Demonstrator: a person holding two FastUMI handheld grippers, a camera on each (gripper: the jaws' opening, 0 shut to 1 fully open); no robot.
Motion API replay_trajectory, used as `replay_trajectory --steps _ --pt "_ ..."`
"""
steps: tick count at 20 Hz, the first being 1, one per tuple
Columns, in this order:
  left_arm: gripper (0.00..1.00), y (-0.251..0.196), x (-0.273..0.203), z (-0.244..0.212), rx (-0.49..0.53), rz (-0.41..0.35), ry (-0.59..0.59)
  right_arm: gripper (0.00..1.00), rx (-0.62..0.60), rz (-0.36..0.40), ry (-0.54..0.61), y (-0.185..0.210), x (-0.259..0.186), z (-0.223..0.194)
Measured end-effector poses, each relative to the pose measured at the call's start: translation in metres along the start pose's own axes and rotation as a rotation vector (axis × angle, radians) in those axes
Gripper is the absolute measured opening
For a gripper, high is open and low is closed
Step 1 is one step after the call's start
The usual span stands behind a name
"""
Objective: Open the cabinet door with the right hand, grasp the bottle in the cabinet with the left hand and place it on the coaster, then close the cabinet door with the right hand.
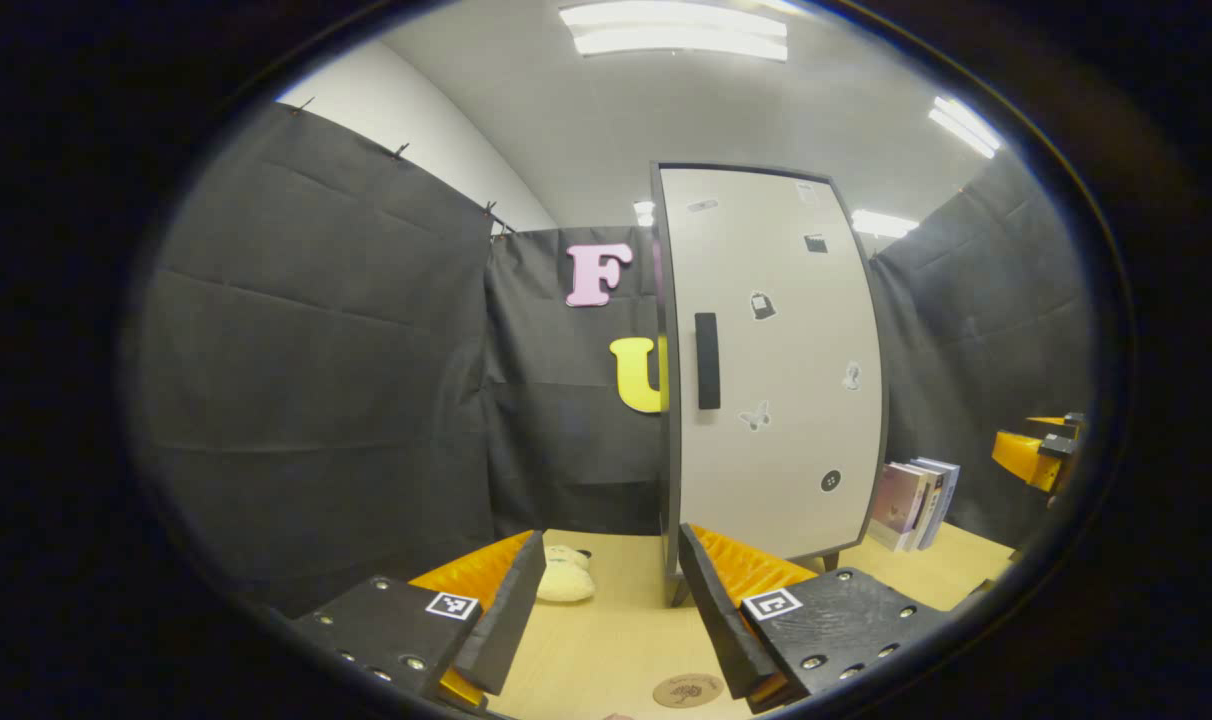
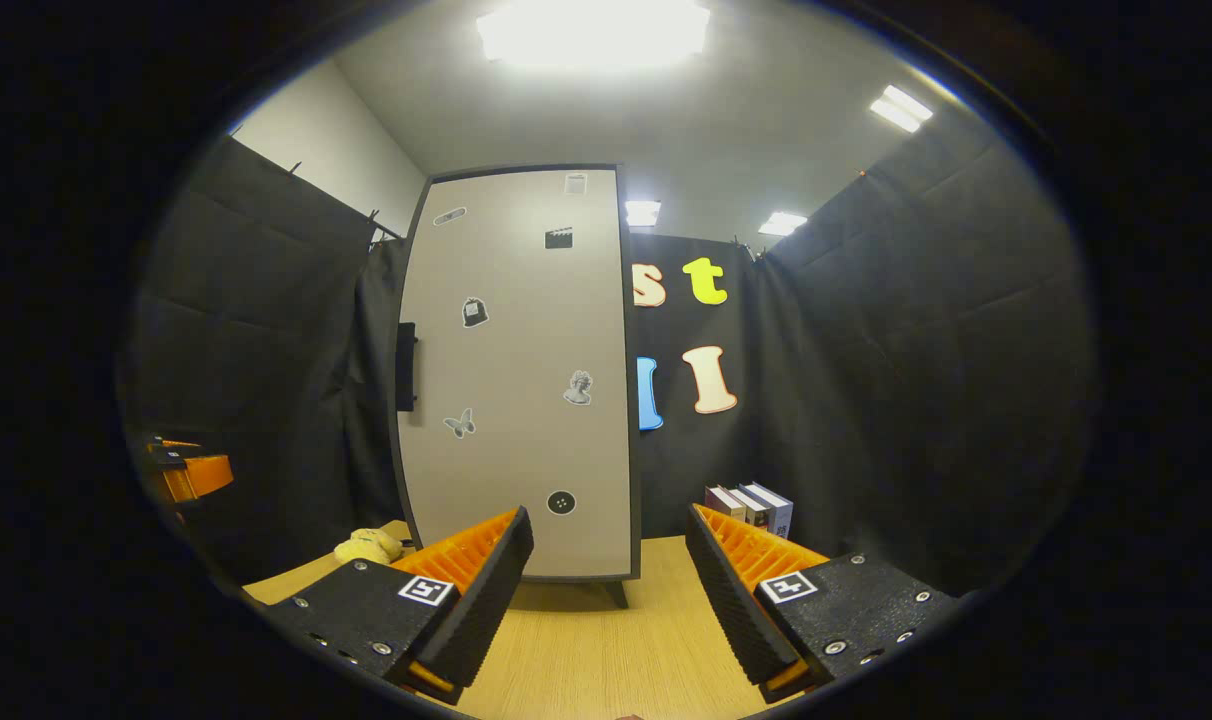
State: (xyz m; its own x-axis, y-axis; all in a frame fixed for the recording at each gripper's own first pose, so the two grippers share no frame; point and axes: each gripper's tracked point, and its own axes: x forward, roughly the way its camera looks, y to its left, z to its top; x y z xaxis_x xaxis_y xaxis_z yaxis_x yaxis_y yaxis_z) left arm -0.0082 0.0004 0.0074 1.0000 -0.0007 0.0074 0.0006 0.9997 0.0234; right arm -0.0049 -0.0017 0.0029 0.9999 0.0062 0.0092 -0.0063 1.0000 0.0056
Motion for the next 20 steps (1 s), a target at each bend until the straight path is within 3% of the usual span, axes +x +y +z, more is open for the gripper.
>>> replay_trajectory --steps 2,6,11,12,13,20 --pt "0.8 0.001 0.0 -0.001 0.002 0.003 0.0 0.95 0.013 0.007 0.002 0.001 0.0 0.0" --pt "0.84 0.006 0.0 0.002 -0.001 0.009 -0.008 0.95 0.02 0.012 0.009 0.002 0.001 0.001" --pt "0.8 0.007 0.003 0.007 0.006 0.013 -0.022 0.95 0.003 0.013 -0.005 0.006 0.005 0.005" --pt "0.84 0.009 0.003 0.007 0.007 0.015 -0.024 0.95 0.005 0.015 -0.006 0.007 0.006 0.006" --pt "0.8 0.011 0.002 0.006 0.008 0.019 -0.024 0.95 0.009 0.019 -0.008 0.009 0.006 0.006" --pt "0.84 0.027 -0.005 0.008 0.009 0.045 -0.037 0.95 0.009 0.069 -0.038 0.034 0.021 0.025"
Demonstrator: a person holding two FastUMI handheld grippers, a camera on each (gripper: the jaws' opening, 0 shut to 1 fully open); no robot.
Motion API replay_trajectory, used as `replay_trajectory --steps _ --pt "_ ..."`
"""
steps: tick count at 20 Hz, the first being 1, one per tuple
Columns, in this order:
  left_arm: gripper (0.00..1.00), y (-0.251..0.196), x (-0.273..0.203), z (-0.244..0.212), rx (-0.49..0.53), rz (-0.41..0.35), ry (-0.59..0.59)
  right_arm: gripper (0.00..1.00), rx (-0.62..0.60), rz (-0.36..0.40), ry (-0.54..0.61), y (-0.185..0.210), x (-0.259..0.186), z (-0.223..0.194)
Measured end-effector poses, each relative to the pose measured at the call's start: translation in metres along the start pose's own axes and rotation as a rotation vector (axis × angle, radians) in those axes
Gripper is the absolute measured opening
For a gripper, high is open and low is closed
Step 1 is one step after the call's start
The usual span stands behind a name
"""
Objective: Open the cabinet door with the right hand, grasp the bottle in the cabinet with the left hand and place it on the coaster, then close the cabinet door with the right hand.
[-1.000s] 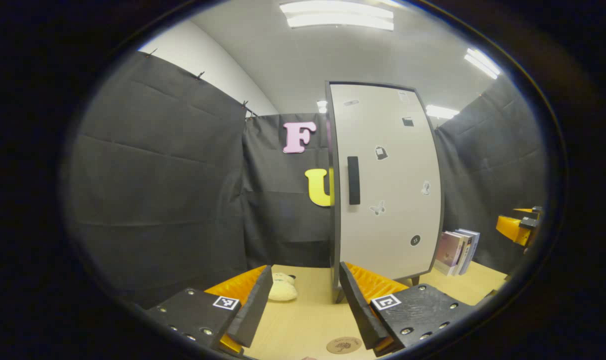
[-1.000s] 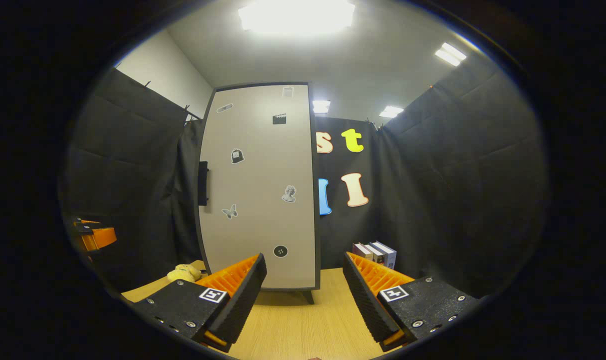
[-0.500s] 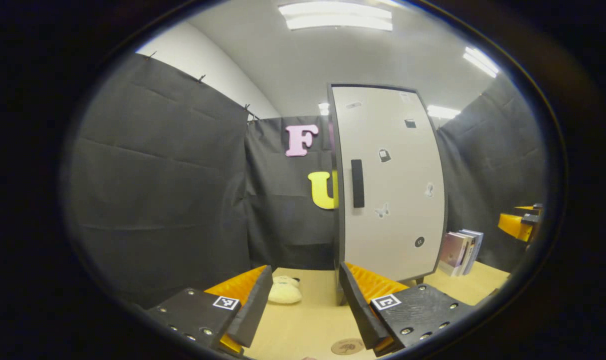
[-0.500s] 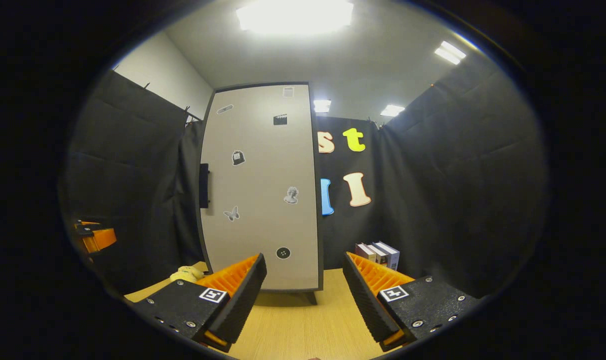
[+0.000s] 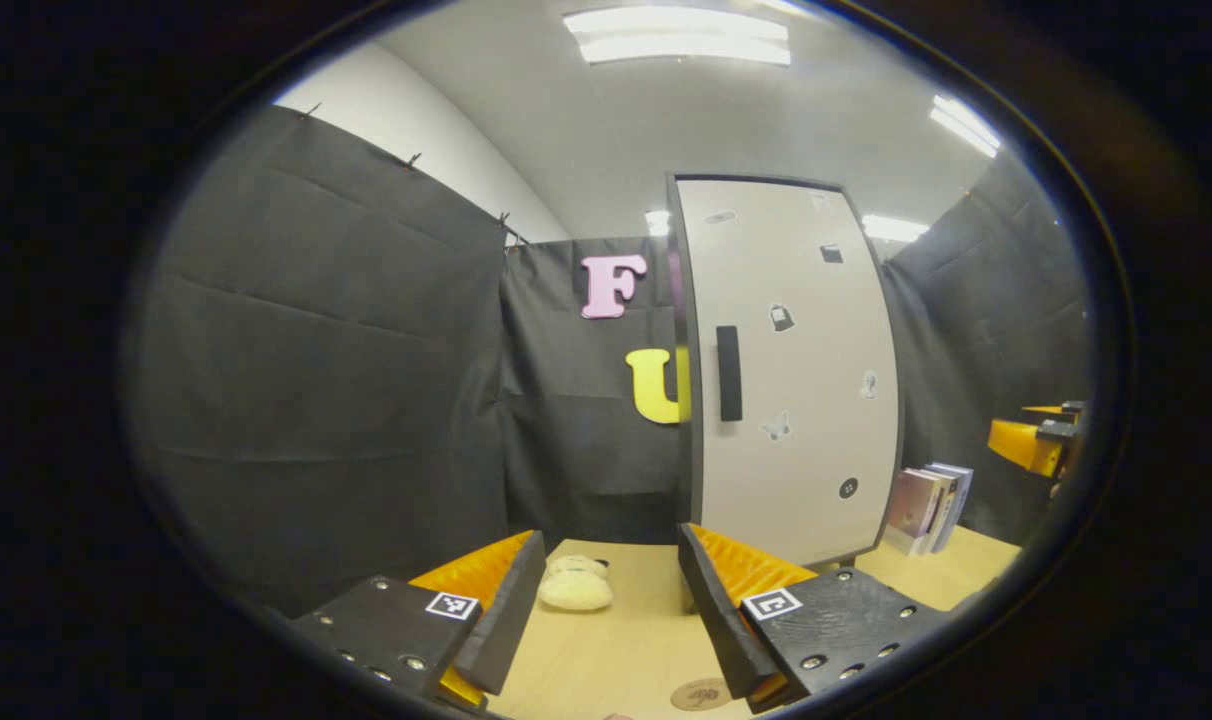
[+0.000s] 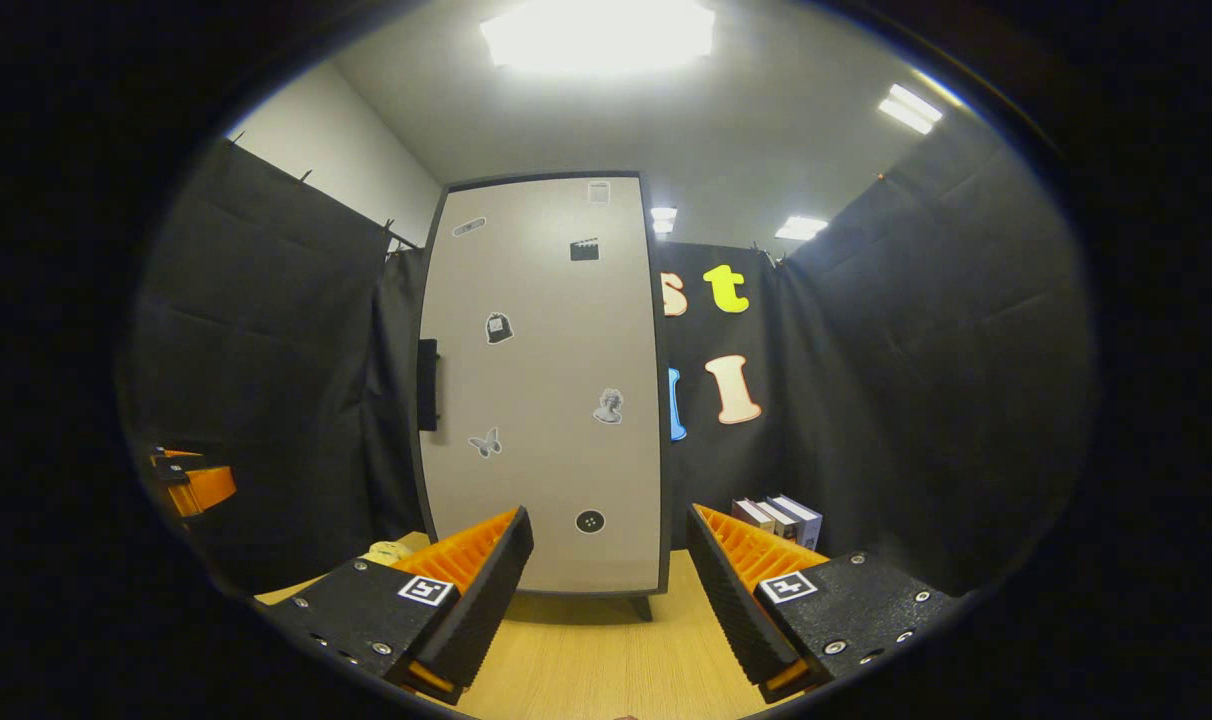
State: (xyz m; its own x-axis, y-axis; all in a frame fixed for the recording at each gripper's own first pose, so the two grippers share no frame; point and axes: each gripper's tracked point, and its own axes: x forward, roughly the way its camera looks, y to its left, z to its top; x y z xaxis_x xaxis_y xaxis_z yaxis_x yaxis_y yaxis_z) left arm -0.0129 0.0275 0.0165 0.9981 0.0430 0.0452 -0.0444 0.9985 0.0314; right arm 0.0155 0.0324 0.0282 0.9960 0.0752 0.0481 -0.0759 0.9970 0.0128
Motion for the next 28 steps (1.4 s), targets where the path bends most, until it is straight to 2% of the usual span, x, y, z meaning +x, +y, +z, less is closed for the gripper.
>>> replay_trajectory --steps 2,4,11,12,14,15,18,19,20,22,23,27,28 --pt "0.8 0.008 -0.003 0.0 0.005 0.013 -0.001 0.95 0.004 0.022 -0.008 0.011 0.009 0.007" --pt "0.84 0.017 -0.006 0.001 -0.002 0.025 -0.002 0.95 0.006 0.041 -0.016 0.022 0.02 0.013" --pt "0.84 0.051 -0.02 -0.005 0.001 0.078 0.004 0.95 0.042 0.11 -0.018 0.067 0.059 0.03" --pt "0.8 0.055 -0.022 -0.008 -0.003 0.084 0.011 0.95 0.038 0.12 -0.022 0.074 0.066 0.034" --pt "0.8 0.064 -0.027 -0.015 -0.005 0.095 0.024 0.95 0.027 0.14 -0.031 0.09 0.079 0.04" --pt "0.84 0.07 -0.029 -0.018 -0.002 0.101 0.028 0.95 0.026 0.152 -0.04 0.099 0.086 0.044" --pt "0.84 0.09 -0.035 -0.024 0.006 0.129 0.032 0.95 0.012 0.187 -0.059 0.128 0.109 0.053" --pt "0.8 0.095 -0.036 -0.027 0.008 0.138 0.036 0.95 -0.007 0.196 -0.056 0.138 0.116 0.052" --pt "0.84 0.1 -0.038 -0.029 0.009 0.144 0.042 0.95 -0.025 0.201 -0.053 0.148 0.125 0.052" --pt "0.84 0.114 -0.043 -0.035 0.006 0.161 0.051 0.95 -0.04 0.214 -0.052 0.167 0.142 0.051" --pt "0.8 0.121 -0.045 -0.037 0.006 0.171 0.054 0.95 -0.042 0.223 -0.05 0.178 0.152 0.051" --pt "0.81 0.155 -0.052 -0.04 0.023 0.223 0.062 0.95 -0.062 0.224 -0.037 0.208 0.189 0.052" --pt "0.84 0.163 -0.055 -0.041 0.021 0.235 0.065 0.95 -0.064 0.224 -0.03 0.214 0.198 0.052"
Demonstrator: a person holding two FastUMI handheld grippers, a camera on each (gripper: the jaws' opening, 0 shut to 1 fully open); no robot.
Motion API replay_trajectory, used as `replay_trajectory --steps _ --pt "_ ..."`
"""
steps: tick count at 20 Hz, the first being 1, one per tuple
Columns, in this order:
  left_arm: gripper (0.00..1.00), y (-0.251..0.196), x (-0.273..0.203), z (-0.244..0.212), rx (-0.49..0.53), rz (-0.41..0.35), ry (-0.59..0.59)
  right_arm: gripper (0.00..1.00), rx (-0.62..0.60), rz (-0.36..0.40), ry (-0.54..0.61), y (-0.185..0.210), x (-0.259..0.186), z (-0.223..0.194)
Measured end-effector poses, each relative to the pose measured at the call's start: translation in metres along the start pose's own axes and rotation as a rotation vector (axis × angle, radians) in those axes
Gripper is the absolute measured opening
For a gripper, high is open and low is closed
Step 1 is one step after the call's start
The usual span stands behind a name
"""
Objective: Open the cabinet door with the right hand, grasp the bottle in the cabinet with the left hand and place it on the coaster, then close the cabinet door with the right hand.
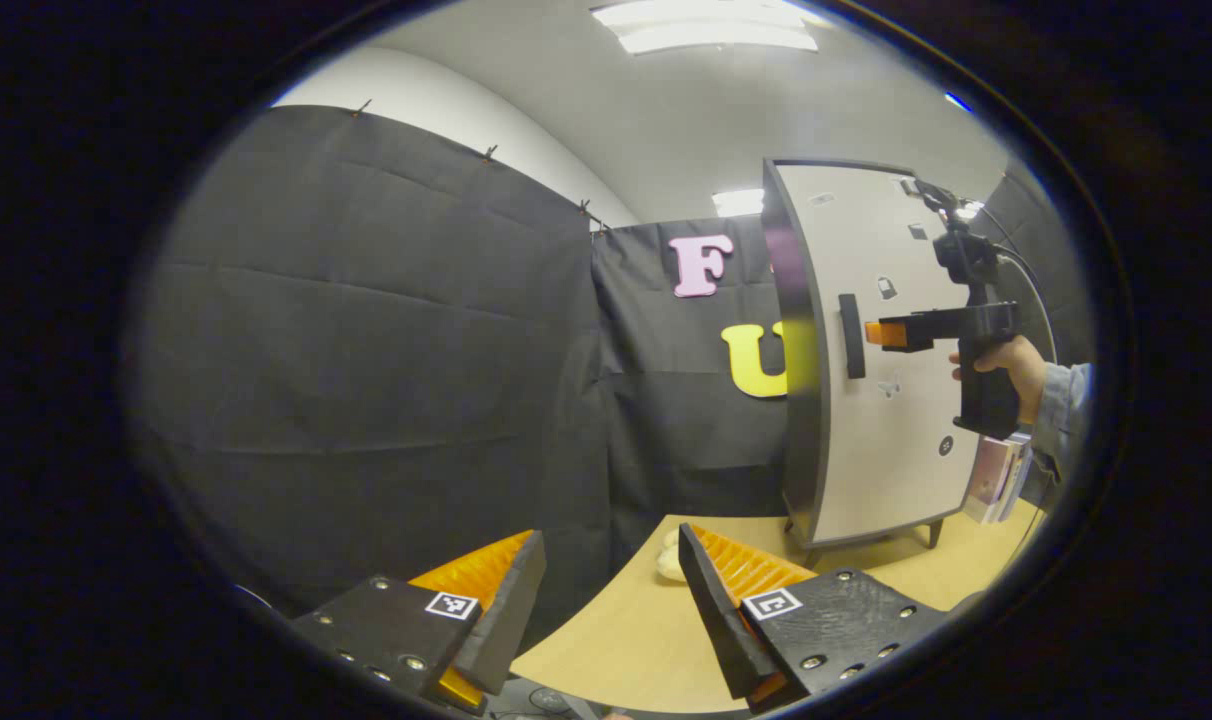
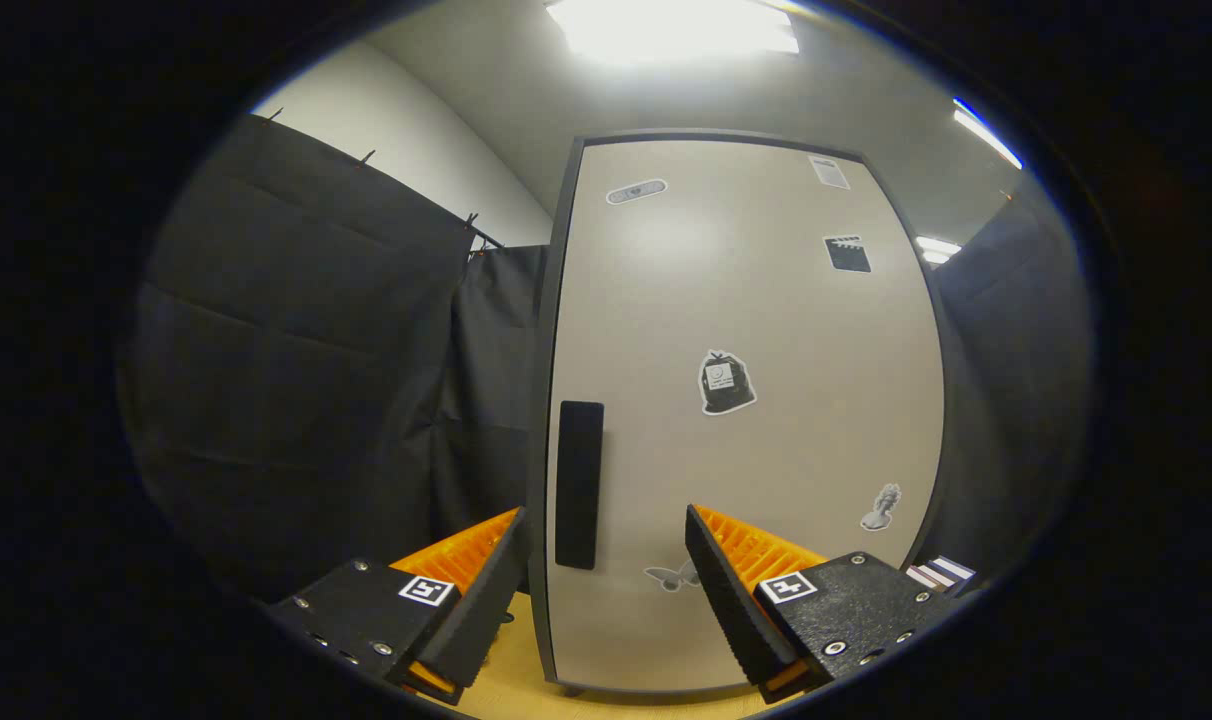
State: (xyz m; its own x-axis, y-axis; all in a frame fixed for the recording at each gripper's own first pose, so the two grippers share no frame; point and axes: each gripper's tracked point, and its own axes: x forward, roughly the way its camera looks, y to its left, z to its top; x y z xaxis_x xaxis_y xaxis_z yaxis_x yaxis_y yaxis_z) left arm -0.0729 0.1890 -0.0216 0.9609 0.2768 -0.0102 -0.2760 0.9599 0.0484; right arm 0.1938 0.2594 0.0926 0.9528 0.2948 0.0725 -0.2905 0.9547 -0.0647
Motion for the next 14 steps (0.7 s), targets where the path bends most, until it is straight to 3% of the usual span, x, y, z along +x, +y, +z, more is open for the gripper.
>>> replay_trajectory --steps 3,7,9,11,14 --pt "0.81 0.018 -0.001 -0.004 -0.006 0.027 0.009 0.93 -0.012 -0.006 0.021 0.009 0.027 -0.003" --pt "0.84 0.025 0.003 -0.007 -0.003 0.031 0.021 0.83 0.013 -0.045 0.094 0.012 0.056 -0.016" --pt "0.8 0.024 0.004 -0.006 -0.003 0.022 0.023 0.75 0.026 -0.052 0.144 0.013 0.067 -0.026" --pt "0.81 0.022 0.005 -0.005 -0.004 0.011 0.015 0.65 0.088 -0.028 0.155 0.02 0.071 -0.027" --pt "0.84 0.015 0.008 -0.006 -0.011 -0.012 0.016 0.3 0.118 -0.038 0.165 0.017 0.071 -0.028"
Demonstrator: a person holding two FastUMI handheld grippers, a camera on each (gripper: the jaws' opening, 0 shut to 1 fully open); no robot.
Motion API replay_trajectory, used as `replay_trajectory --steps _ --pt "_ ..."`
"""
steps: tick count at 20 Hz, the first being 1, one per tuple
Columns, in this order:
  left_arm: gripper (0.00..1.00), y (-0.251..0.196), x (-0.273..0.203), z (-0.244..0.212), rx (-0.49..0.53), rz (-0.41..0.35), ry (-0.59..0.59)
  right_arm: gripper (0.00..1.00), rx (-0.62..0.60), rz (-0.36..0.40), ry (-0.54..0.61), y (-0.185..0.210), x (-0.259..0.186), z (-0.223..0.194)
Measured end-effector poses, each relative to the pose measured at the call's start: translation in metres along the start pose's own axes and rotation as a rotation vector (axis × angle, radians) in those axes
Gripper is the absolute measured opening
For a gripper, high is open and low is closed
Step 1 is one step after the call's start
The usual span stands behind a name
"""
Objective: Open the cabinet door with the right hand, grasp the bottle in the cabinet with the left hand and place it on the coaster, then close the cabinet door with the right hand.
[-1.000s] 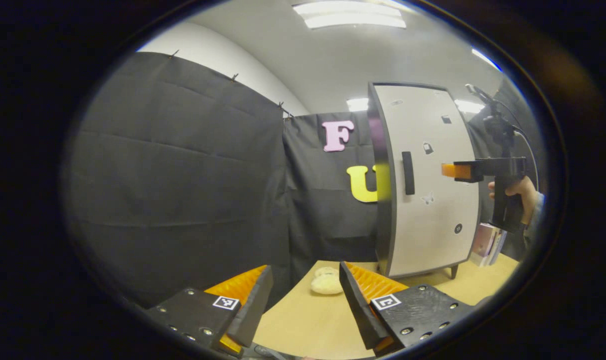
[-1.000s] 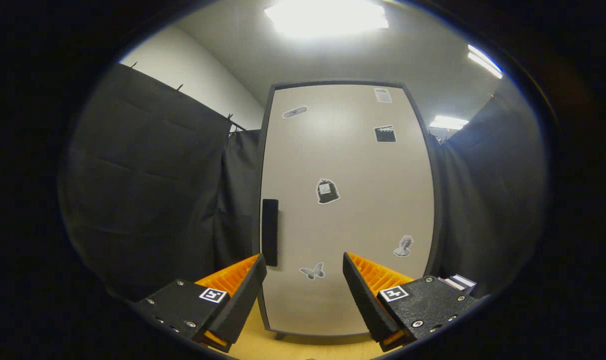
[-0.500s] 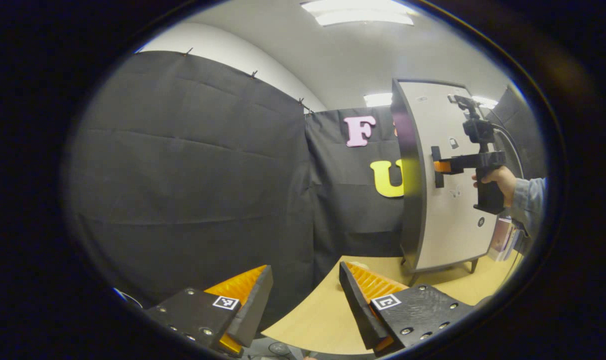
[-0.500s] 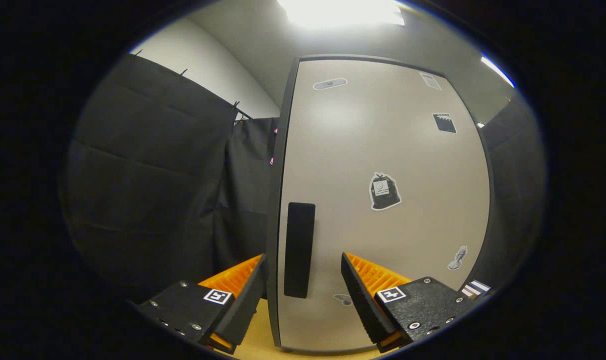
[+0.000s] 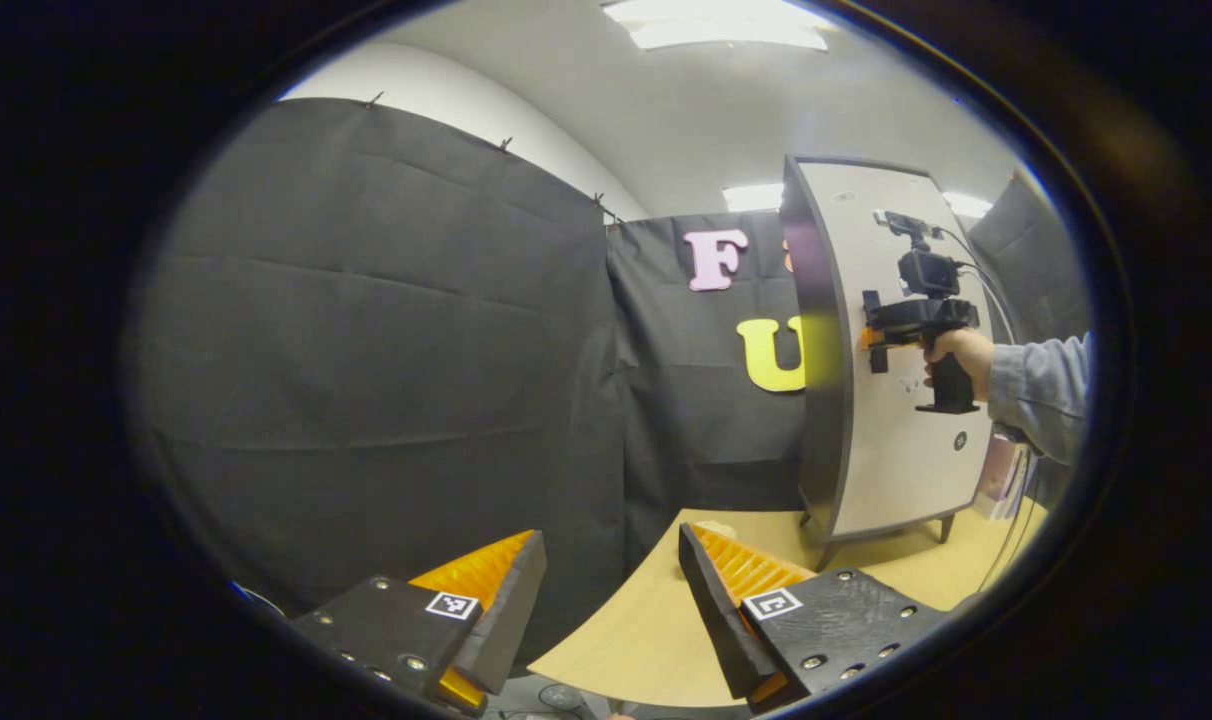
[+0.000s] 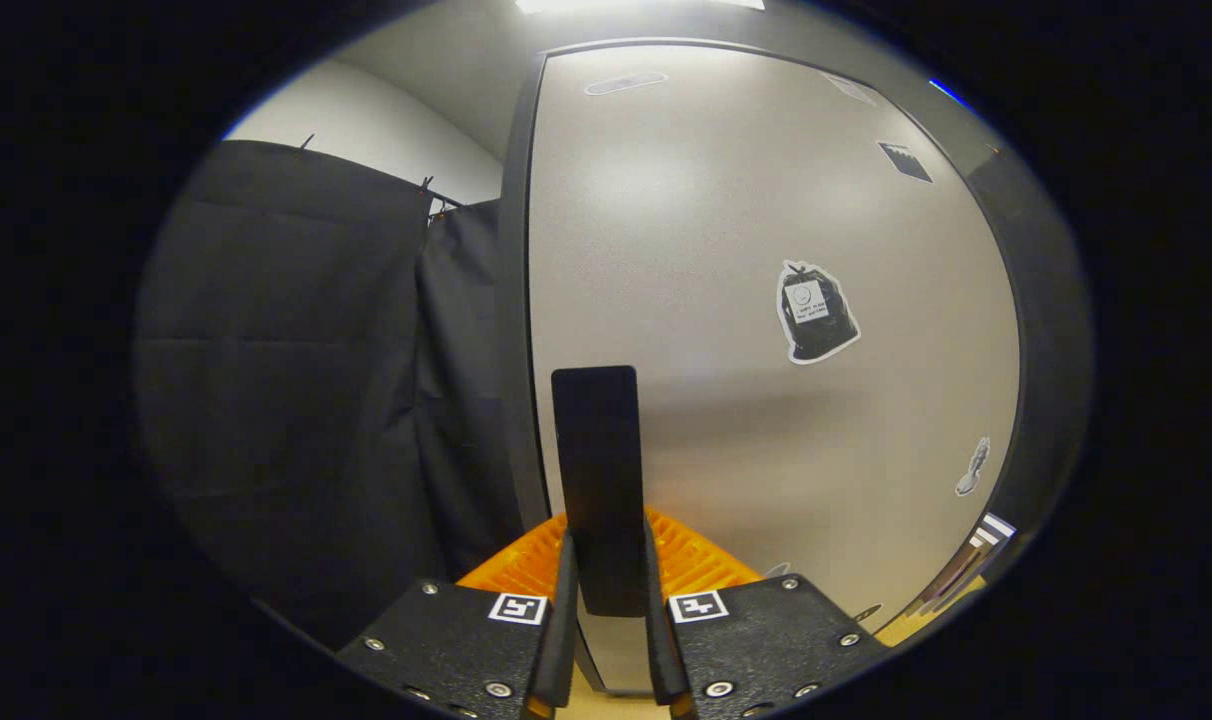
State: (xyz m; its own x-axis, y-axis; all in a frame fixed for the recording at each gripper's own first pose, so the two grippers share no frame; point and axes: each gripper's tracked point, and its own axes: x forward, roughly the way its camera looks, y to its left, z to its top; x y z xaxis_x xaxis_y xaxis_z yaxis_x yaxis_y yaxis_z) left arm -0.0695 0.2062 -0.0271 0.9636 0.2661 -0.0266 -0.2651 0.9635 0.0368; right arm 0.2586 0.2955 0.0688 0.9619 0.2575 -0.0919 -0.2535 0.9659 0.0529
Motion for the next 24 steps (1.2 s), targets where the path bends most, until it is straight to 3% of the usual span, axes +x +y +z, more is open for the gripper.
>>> replay_trajectory --steps 3,7,14,18,24 --pt "0.84 -0.017 0.013 0.0 -0.02 -0.033 -0.003 0.23 -0.051 0.035 0.008 0.001 -0.011 0.0" --pt "0.84 -0.051 0.028 0.007 -0.03 -0.085 -0.012 0.22 -0.03 0.11 0.003 0.008 -0.04 0.005" --pt "0.84 -0.134 0.018 0.019 -0.006 -0.199 -0.03 0.23 -0.016 0.23 -0.002 -0.004 -0.05 0.001" --pt "0.8 -0.171 0.023 0.032 0.001 -0.243 -0.058 0.23 -0.015 0.278 0.001 -0.01 -0.059 0.001" --pt "0.84 -0.22 0.026 0.035 -0.011 -0.288 -0.06 0.22 -0.013 0.319 0.004 -0.023 -0.079 0.002"
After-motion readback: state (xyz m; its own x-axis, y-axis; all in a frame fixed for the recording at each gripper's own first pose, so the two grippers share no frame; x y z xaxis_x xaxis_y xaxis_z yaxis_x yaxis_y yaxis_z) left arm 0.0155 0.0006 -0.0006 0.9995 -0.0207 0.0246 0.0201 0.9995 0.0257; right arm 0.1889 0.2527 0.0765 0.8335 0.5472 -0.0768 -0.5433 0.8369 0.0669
